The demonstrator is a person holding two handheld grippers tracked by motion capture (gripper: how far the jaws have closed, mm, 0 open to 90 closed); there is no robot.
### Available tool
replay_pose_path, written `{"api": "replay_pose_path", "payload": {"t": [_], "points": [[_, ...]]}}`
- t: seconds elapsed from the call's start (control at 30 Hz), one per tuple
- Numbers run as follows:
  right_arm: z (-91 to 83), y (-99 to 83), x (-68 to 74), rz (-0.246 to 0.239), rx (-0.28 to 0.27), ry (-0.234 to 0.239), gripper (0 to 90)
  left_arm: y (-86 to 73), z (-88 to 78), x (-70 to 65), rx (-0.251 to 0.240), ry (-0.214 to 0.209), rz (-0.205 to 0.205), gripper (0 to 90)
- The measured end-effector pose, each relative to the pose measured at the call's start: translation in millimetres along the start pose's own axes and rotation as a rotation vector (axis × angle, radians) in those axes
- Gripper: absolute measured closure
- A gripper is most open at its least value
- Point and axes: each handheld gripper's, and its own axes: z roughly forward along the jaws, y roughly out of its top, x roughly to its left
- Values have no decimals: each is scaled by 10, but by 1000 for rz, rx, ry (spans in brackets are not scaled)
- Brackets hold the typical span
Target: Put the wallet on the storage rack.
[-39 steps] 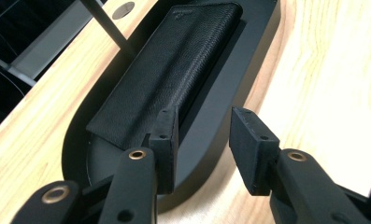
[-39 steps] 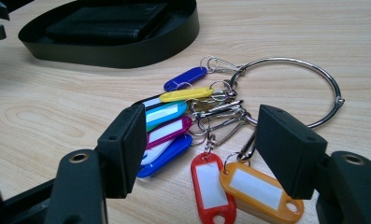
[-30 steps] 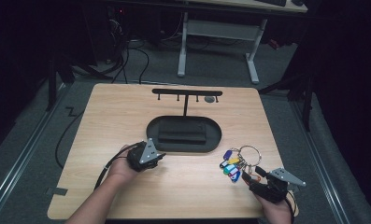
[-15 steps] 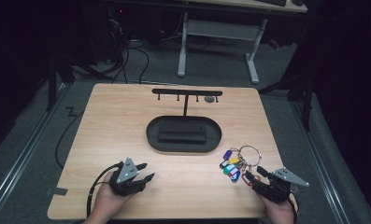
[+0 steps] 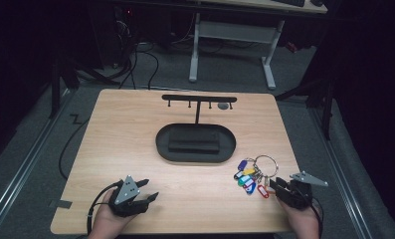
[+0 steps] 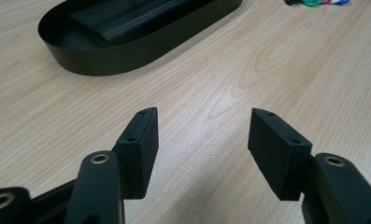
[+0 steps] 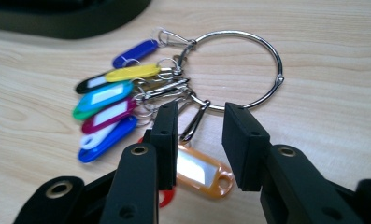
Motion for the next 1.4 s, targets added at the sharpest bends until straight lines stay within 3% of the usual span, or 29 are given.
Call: {"api": "replay_pose_path", "payload": {"t": [0.23,0.27,0.3,0.37,0.5,0.57,0.73,0.8,0.83,1.17,1.4], "points": [[196,412,-43,-76,174,-47,655,0,32,29,10,-49,-3,432],[196,412,-43,-76,174,-47,655,-3,41,28,21,-62,-4,432],[265,534,-81,-84,220,-63,647,-8,46,24,27,-70,-4,414],[303,611,-104,-86,249,-71,643,-10,42,20,23,-77,-7,406],[417,815,-139,-98,336,-85,640,-9,25,1,23,-76,8,386],[490,913,-147,-106,414,-89,635,-10,22,0,20,-81,18,381],[622,1067,-193,-148,537,-122,634,-13,10,-6,18,-88,25,383],[647,1086,-215,-143,555,-130,628,-14,12,-15,20,-86,34,384],[696,1118,-264,-137,593,-122,636,-13,17,-27,26,-81,47,386],[893,1208,-430,-100,673,-60,712,-7,48,-58,44,-101,40,389],[1036,1228,-476,-82,740,-59,754,-11,41,-54,45,-104,27,390]]}}
